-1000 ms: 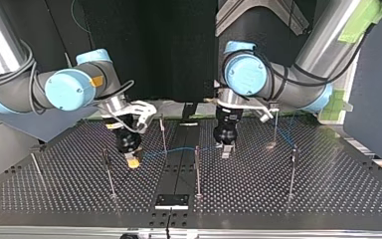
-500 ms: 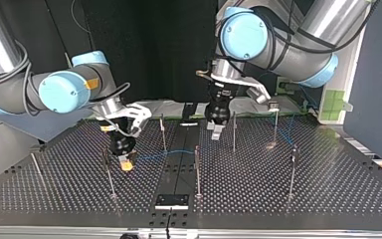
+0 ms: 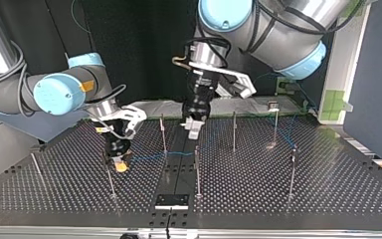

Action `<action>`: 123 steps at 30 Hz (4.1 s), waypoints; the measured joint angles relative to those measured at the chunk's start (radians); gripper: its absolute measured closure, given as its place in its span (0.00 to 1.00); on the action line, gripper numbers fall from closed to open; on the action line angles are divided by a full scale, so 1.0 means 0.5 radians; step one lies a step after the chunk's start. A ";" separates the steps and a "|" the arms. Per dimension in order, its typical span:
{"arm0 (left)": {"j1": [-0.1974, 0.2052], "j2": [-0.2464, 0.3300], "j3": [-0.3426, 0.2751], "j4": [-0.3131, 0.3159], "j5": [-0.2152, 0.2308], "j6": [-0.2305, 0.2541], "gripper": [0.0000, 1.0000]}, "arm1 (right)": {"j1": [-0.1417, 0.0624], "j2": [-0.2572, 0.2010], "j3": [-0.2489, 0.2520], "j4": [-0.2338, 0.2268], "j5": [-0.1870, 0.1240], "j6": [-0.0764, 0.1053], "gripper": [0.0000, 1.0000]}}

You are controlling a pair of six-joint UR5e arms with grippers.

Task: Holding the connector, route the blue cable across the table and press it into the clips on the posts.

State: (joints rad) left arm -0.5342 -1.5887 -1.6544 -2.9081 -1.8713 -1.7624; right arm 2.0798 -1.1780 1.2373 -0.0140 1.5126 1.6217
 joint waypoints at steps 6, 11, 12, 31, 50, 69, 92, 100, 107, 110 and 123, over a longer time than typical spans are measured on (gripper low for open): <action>-0.087 -0.063 0.063 -0.027 -0.022 0.004 0.00 | -0.003 -0.002 0.000 -0.002 -0.002 0.000 1.00; -0.109 -0.131 0.130 -0.085 -0.070 0.027 0.00 | -0.004 -0.001 0.000 -0.003 -0.003 0.000 1.00; -0.111 -0.150 0.148 -0.103 -0.083 0.034 0.00 | -0.004 -0.001 0.000 -0.003 -0.004 0.000 1.00; -0.119 -0.402 0.529 -0.278 -0.221 0.099 0.00 | -0.015 -0.001 0.000 -0.006 -0.006 0.000 1.00; -0.119 -0.621 0.674 -0.301 -0.217 0.106 0.00 | -0.021 -0.001 0.000 -0.006 -0.006 0.003 1.00; -0.128 -0.824 0.903 -0.262 -0.270 0.100 0.00 | -0.022 0.000 0.000 -0.005 -0.008 0.003 1.00; -0.033 -1.018 1.090 -0.271 -0.243 0.034 0.00 | -0.023 0.001 0.000 -0.003 -0.018 0.003 1.00; -0.018 -1.020 1.097 -0.268 -0.258 0.030 0.00 | -0.028 0.001 0.000 -0.005 -0.018 0.003 1.00; -0.018 -1.021 1.098 -0.268 -0.274 0.028 0.20 | -0.030 0.001 0.000 -0.005 -0.018 0.003 1.00; -0.019 -1.020 1.098 -0.268 -0.277 0.028 0.46 | -0.030 0.001 0.000 -0.004 -0.020 0.003 1.00; -0.040 -1.017 1.097 -0.301 -0.358 0.006 1.00 | -0.019 0.001 0.001 0.000 -0.022 0.003 1.00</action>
State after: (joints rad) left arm -0.5540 -2.0972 -1.1059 -3.0587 -2.0502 -1.7596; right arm 2.0701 -1.1776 1.2379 -0.0140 1.5016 1.6232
